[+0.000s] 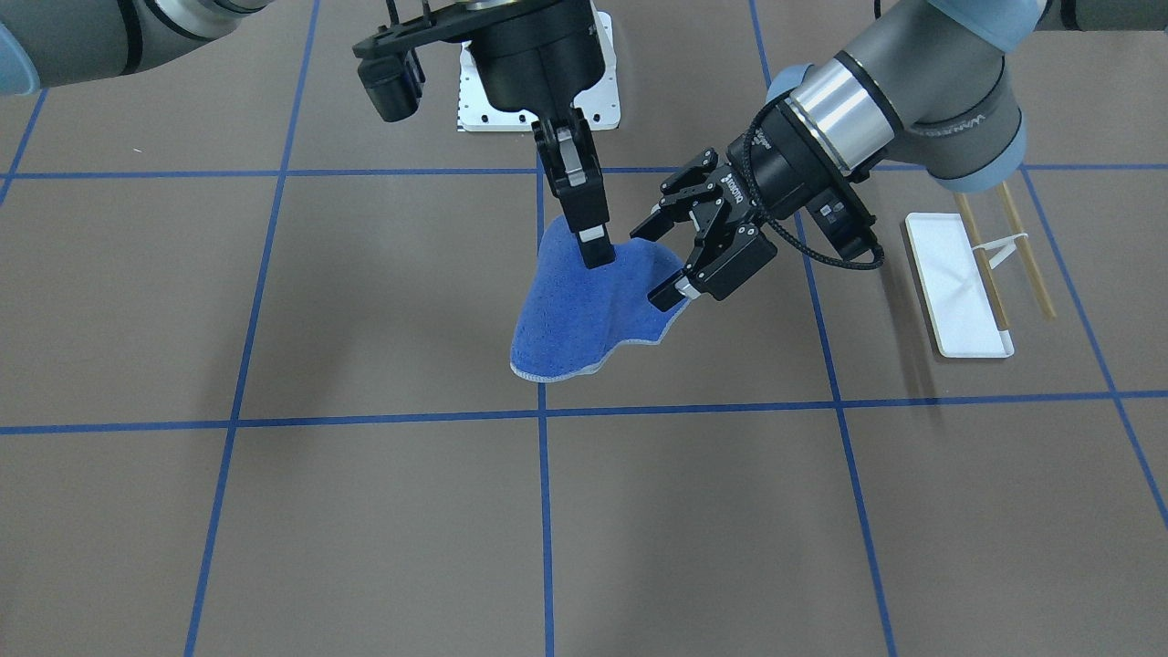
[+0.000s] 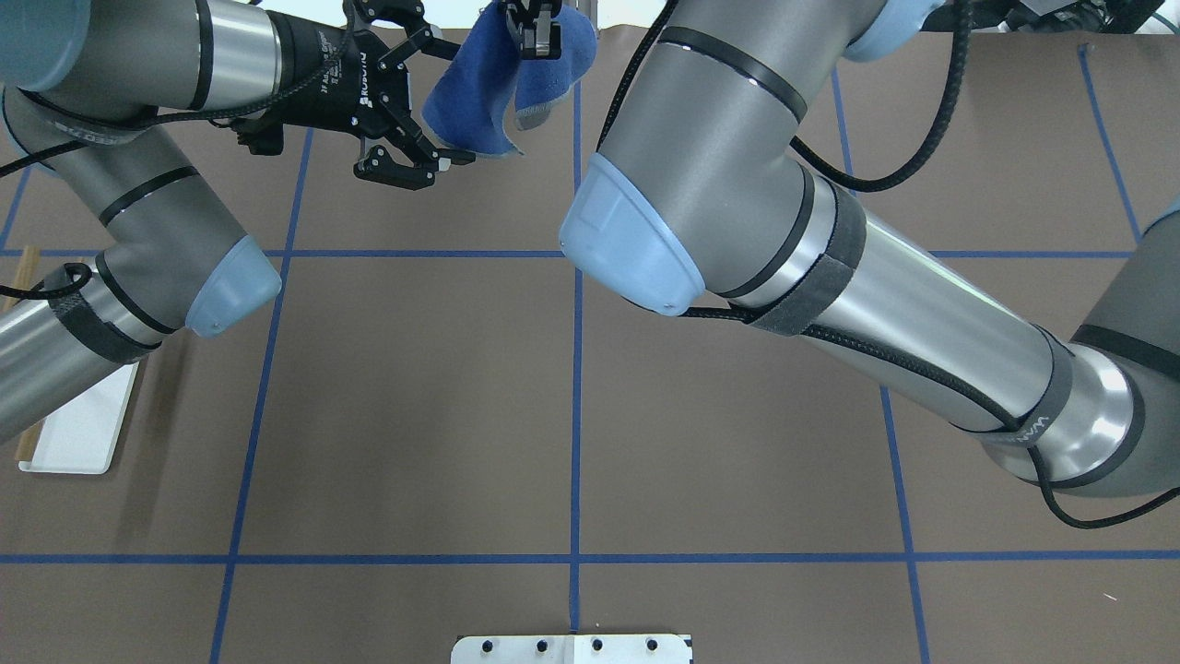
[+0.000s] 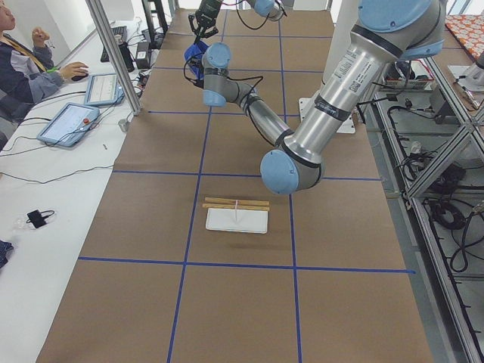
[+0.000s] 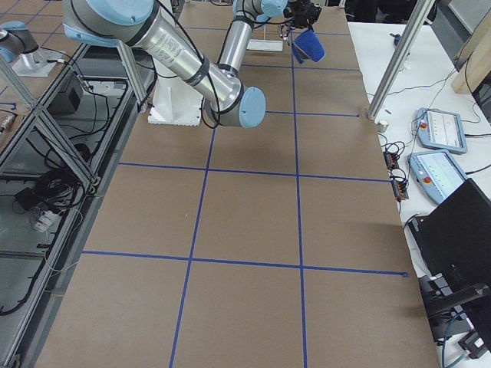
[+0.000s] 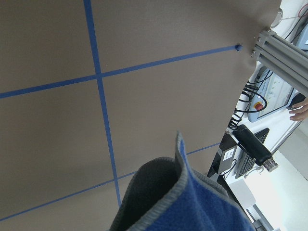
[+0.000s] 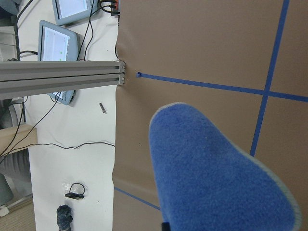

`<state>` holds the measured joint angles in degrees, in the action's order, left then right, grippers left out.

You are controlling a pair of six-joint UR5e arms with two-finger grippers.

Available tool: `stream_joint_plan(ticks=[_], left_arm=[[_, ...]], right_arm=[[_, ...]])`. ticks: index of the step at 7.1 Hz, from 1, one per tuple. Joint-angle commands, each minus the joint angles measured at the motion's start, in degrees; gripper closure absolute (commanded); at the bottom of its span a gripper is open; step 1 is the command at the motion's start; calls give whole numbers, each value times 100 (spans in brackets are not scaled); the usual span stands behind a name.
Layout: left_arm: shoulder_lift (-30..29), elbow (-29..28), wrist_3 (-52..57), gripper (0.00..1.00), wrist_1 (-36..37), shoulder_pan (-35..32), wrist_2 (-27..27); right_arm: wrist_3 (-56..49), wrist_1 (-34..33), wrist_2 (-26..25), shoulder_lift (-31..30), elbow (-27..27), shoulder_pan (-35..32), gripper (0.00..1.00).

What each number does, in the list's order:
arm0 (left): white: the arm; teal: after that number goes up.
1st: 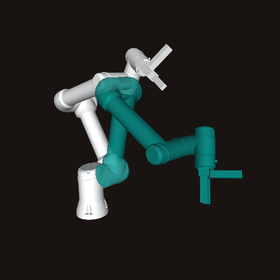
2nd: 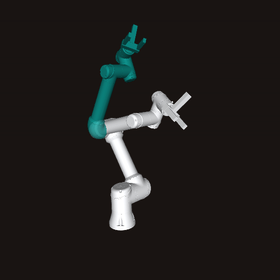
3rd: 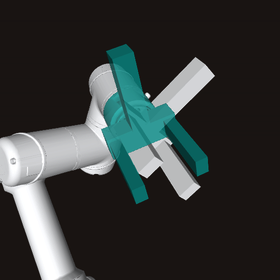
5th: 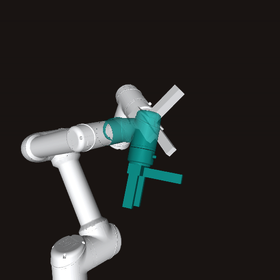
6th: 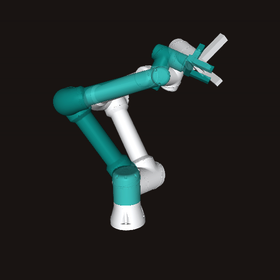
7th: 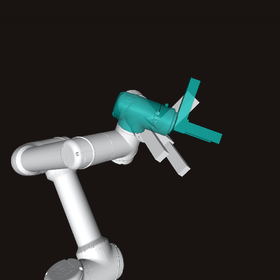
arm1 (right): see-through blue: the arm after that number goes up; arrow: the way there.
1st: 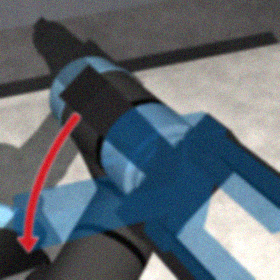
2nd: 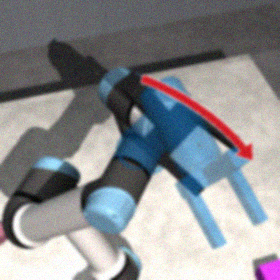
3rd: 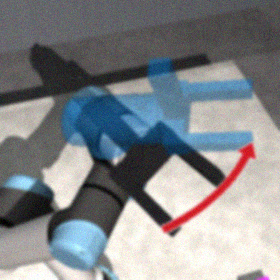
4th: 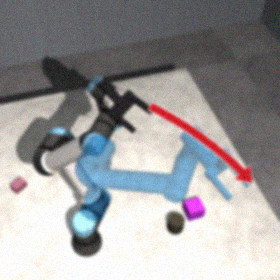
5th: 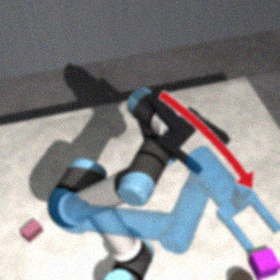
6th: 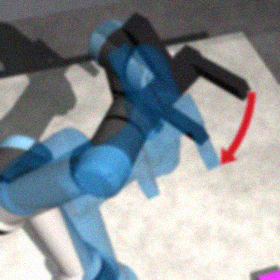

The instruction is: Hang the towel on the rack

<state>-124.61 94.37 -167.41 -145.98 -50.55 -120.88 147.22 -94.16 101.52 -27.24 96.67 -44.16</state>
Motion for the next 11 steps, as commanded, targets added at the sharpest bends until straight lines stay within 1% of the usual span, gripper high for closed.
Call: stream_joint_plan(ticks=[1, 2, 3, 4, 8, 10, 11], left_arm=[[24, 3, 6, 51, -1, -8, 12], [33, -6, 15, 88, -1, -8, 21], [50, -15, 32, 100, -210, -16, 21], [68, -24, 59, 100, -299, -25, 21], [68, -15, 226, 100, -317, -43, 82], [77, -6, 594, 100, -317, -43, 82], [77, 29, 839, 100, -344, -52, 91]], right_arm=[[-9, -128, 25, -97, 262, -5, 100], [-79, -207, 34, -333, 621, -14, 100], [-97, -208, 34, -709, 1042, -14, 100], [-114, -208, 34, -922, 1264, -14, 100], [-123, -217, 78, -1064, 1380, -49, 100], [-193, -217, 87, -1056, 1389, -49, 100], [-228, -208, 78, -1056, 1380, -49, 50]])
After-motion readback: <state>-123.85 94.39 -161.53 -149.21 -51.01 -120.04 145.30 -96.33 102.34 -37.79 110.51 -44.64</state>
